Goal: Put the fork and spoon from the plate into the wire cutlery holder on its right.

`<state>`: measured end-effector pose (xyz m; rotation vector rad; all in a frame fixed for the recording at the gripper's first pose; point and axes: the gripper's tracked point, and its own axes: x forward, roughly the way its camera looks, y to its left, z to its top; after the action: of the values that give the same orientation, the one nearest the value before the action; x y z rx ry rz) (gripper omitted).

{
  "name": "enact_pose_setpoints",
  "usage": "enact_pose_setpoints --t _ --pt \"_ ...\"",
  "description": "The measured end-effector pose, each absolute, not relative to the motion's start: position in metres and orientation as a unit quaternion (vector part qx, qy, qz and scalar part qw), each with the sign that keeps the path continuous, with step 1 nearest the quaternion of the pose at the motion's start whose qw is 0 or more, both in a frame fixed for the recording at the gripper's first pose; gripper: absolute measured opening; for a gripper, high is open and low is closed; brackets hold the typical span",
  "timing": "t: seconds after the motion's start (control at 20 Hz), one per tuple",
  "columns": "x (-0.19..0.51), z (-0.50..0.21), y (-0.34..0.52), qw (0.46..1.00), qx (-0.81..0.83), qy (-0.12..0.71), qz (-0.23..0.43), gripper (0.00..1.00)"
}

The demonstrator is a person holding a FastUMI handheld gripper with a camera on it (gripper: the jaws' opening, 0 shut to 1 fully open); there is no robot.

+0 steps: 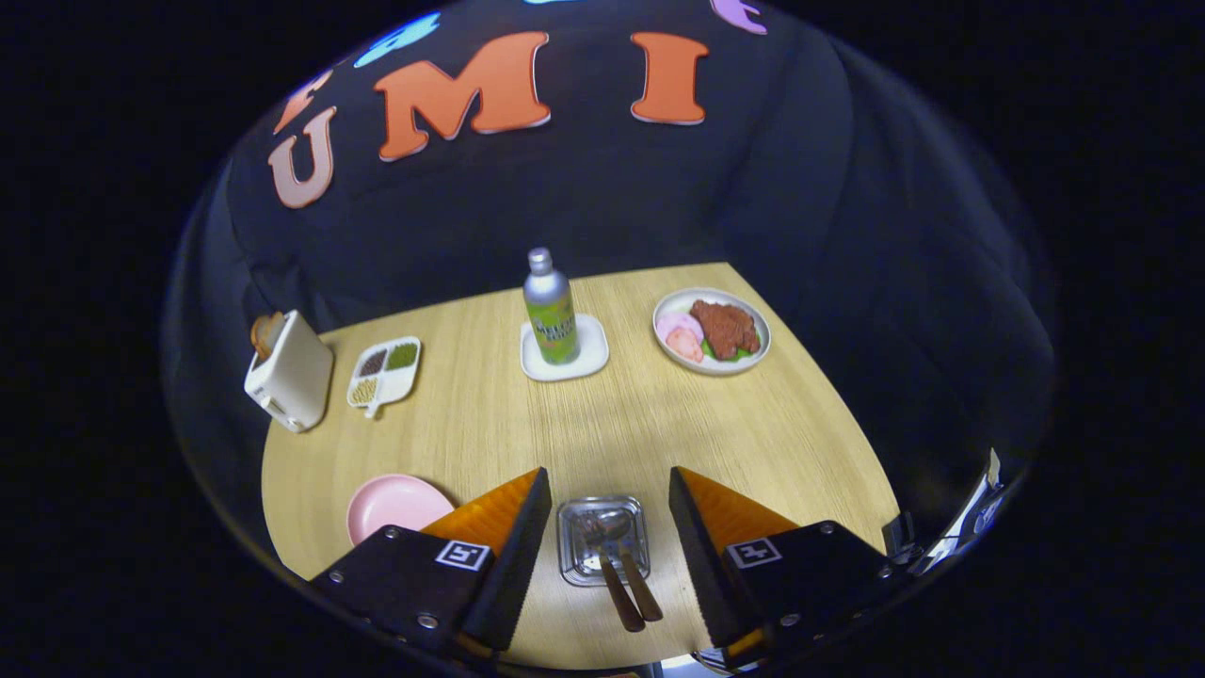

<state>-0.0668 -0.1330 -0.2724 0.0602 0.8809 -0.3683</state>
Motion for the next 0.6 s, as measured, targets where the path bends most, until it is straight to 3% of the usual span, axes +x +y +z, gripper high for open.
enact_pose_setpoints --t 0.25,0.6 --pt "-0.021 -0.169 -0.112 0.947 0.0 0.287 -0.144 0.93" --pt "0.003 -0.027 -0.08 0.988 -0.027 0.098 -0.118 0.96"
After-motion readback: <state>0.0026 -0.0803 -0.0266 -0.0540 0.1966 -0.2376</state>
